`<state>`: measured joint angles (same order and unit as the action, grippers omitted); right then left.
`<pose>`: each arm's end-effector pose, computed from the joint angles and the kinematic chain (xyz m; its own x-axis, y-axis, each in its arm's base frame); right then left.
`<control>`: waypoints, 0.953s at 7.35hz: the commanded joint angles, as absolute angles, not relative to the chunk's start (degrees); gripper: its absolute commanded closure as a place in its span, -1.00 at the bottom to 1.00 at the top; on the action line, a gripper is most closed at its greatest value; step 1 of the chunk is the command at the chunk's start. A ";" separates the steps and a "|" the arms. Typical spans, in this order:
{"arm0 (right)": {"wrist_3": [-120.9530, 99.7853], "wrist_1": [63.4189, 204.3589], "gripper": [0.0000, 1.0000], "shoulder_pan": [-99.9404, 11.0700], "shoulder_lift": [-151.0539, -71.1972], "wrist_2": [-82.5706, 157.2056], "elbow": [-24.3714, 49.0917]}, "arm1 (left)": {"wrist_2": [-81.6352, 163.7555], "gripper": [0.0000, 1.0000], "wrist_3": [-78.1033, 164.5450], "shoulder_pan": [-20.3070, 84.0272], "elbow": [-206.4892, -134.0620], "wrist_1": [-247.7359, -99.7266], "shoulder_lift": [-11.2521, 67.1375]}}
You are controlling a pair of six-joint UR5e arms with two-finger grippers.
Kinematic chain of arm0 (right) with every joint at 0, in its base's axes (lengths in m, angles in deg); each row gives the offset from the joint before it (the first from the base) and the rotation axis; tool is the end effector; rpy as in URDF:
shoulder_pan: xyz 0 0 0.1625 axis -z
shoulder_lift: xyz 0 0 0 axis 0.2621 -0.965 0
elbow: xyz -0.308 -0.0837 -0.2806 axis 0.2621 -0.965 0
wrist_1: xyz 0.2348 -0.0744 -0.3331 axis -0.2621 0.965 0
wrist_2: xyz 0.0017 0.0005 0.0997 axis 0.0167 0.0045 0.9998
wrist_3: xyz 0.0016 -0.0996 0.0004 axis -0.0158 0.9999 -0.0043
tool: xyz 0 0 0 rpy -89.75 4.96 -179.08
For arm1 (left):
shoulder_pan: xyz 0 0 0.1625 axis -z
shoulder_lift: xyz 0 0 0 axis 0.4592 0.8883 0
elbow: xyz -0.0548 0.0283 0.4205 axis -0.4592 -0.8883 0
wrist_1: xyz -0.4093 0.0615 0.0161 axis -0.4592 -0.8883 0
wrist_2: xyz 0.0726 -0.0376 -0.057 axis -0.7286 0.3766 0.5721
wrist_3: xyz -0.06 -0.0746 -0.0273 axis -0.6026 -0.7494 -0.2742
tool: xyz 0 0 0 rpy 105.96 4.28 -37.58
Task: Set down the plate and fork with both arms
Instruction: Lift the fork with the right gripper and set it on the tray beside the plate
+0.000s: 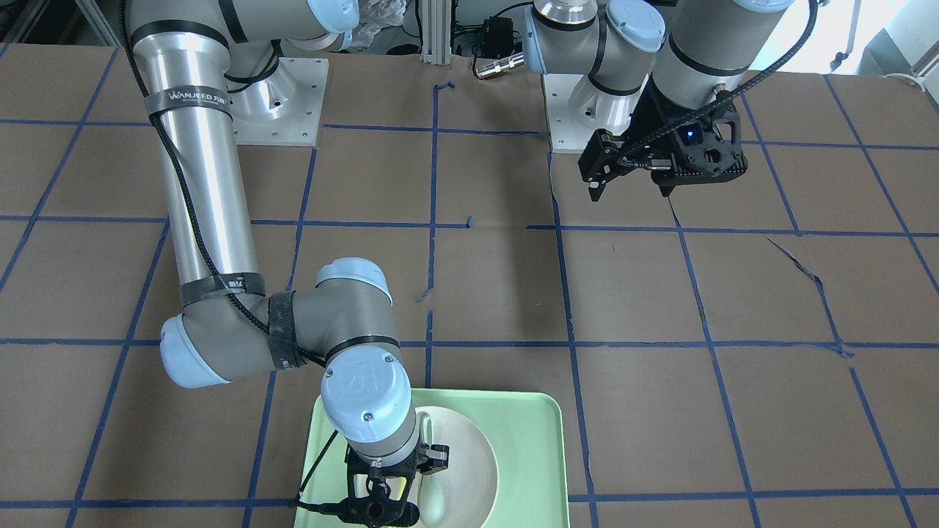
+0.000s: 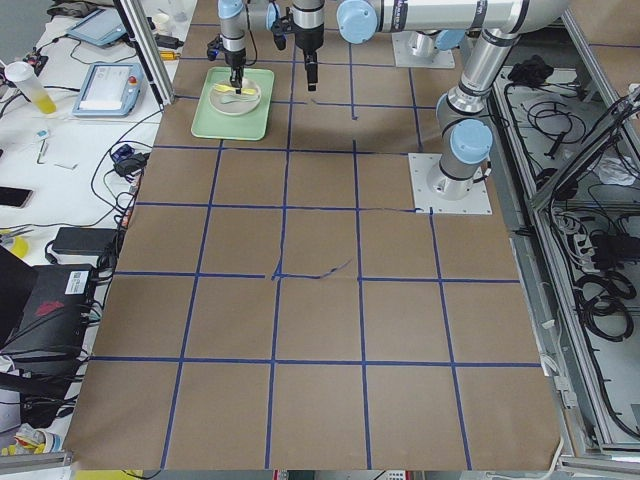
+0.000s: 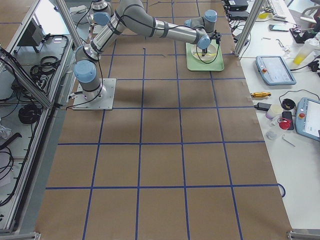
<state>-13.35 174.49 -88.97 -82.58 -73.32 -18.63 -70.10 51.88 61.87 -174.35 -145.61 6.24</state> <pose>0.3284 -0.7392 0.2172 -0.9936 0.0825 -0.0774 0.0899 0.9913 -0.0964 -0.1275 -0.4756 0.4657 -0.9928 -0.1196 0.0044 -0.1195 0.9926 0.0197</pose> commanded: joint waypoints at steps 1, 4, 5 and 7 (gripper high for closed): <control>-12.55 174.30 1.00 -88.34 -84.91 -73.60 -18.32 | -70.03 -1.00 51.89 61.87 -174.32 -145.52 6.24; -7.12 174.56 1.00 -83.18 -89.46 -72.55 -12.38 | -70.03 -1.00 51.89 61.87 -174.23 -145.34 6.59; -3.96 176.57 1.00 -82.02 -90.18 -72.37 -9.30 | -70.03 -1.00 51.80 61.87 -174.32 -145.34 6.50; -2.61 181.23 1.00 -81.57 -89.23 -71.67 -6.46 | -70.03 -1.00 51.89 61.87 -174.32 -145.34 6.50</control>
<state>-3.67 178.59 -82.06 -89.65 -72.25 -8.31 -70.04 51.86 61.87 -174.27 -145.35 6.50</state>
